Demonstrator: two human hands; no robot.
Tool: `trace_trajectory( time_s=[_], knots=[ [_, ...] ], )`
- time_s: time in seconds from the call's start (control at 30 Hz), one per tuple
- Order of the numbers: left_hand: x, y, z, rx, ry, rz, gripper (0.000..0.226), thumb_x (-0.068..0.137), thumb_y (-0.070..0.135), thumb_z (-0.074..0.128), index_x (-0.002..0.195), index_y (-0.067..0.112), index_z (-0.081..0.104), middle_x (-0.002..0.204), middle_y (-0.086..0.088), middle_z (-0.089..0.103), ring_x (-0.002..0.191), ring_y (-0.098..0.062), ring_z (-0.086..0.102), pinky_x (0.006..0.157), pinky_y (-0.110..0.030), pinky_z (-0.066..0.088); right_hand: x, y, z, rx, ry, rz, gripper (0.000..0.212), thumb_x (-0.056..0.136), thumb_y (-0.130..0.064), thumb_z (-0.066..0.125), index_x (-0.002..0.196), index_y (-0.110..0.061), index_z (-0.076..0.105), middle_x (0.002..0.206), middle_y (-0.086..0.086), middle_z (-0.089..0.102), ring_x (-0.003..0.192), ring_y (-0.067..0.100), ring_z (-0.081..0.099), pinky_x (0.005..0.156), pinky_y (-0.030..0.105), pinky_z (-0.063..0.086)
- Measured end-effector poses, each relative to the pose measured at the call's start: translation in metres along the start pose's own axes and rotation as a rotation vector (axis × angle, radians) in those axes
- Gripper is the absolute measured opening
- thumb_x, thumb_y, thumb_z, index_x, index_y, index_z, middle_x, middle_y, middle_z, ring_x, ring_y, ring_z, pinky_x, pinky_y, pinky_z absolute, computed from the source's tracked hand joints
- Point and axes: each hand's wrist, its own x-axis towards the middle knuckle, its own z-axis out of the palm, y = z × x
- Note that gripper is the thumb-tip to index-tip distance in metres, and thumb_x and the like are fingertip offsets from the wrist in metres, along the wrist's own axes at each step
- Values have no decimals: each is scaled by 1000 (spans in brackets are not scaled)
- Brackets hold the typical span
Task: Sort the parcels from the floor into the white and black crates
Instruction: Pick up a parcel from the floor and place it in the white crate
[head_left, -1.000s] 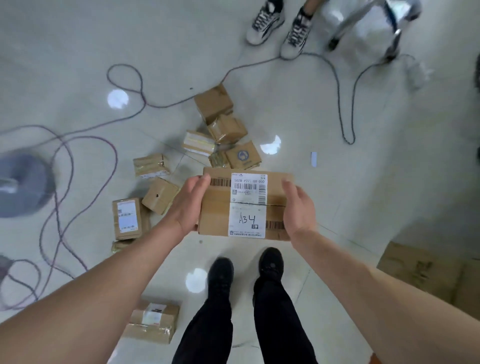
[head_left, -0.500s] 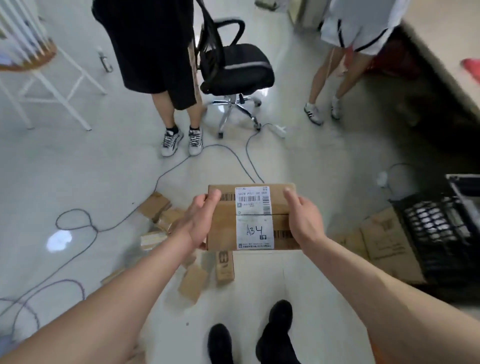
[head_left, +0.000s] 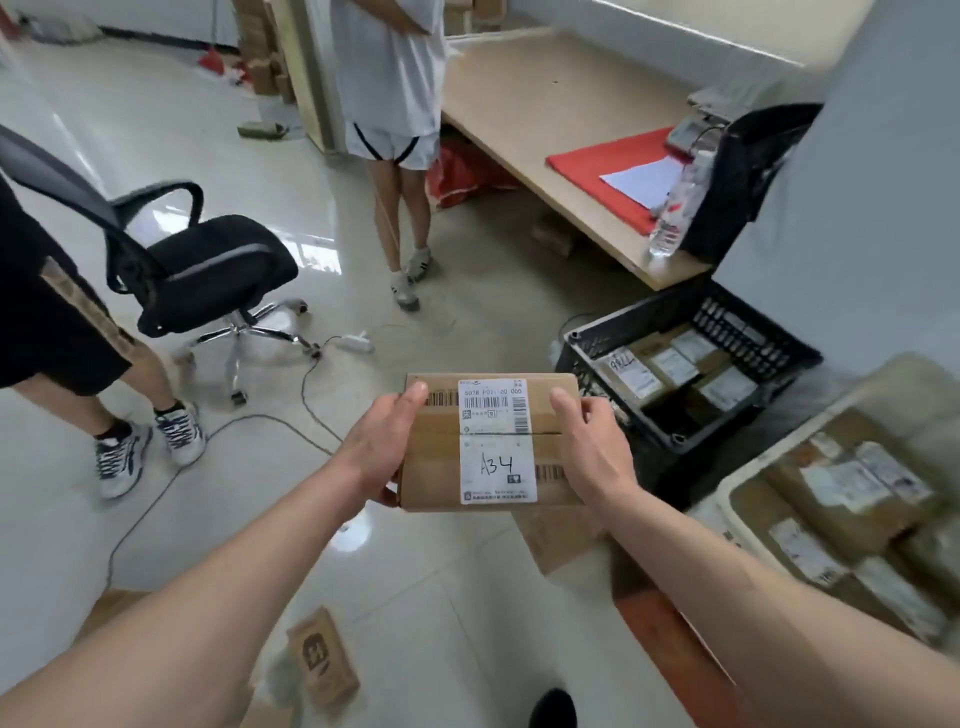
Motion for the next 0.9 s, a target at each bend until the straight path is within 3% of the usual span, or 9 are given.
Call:
trace_trajectory(
  time_s=[0.1,0.3,0.47,0.57,0.63,0.77,0.9],
  knots=[
    [25,39,58,60,-48,13,53,95,71,34,120,28,55,117,-10,64,89,-39,69,74,-59,59,34,18,-58,34,47,-1,56,92,-70,40,122,-24,50,100,-7,64,93,16,63,95,49,50],
    [54,103,168,119,-161,45,56,94,73,34,120,28,54,118,-7,63,90,-34,69,76,-62,57,84,55,-156,64,153,42,56,98,-66,38,129,-21,49,99,-8,60,87,11,58,73,39,44],
    [75,139,245,194,-296,30,85,62,91,35,118,31,56,119,-6,64,97,-35,67,71,-60,58,108,89,-218,106,276,130,58,99,-67,36,129,-20,51,103,-6,59,94,16,58,89,46,49],
    [91,159,291,297,-371,75,87,65,90,30,122,31,58,119,-3,66,101,-29,67,80,-56,59,118,110,-252,110,354,194,63,99,-68,34,134,-17,51,115,1,61,106,24,59,98,50,47],
    [101,168,323,321,-430,92,85,69,88,31,127,31,56,121,-2,64,103,-28,65,78,-57,59,123,123,-274,117,413,248,65,99,-69,33,133,-17,52,120,3,62,110,27,58,101,51,45],
    [121,185,386,381,-562,100,71,87,80,33,138,32,45,129,-5,56,110,-34,60,78,-61,58,129,152,-311,181,539,332,65,99,-68,34,140,-19,50,126,-1,59,113,25,55,92,42,41],
    [131,197,442,429,-677,119,65,95,72,35,145,31,39,134,-2,51,117,-32,54,90,-64,53,133,173,-337,206,665,414,64,102,-64,35,142,-17,50,132,-1,56,115,21,50,92,39,35]
  ],
)
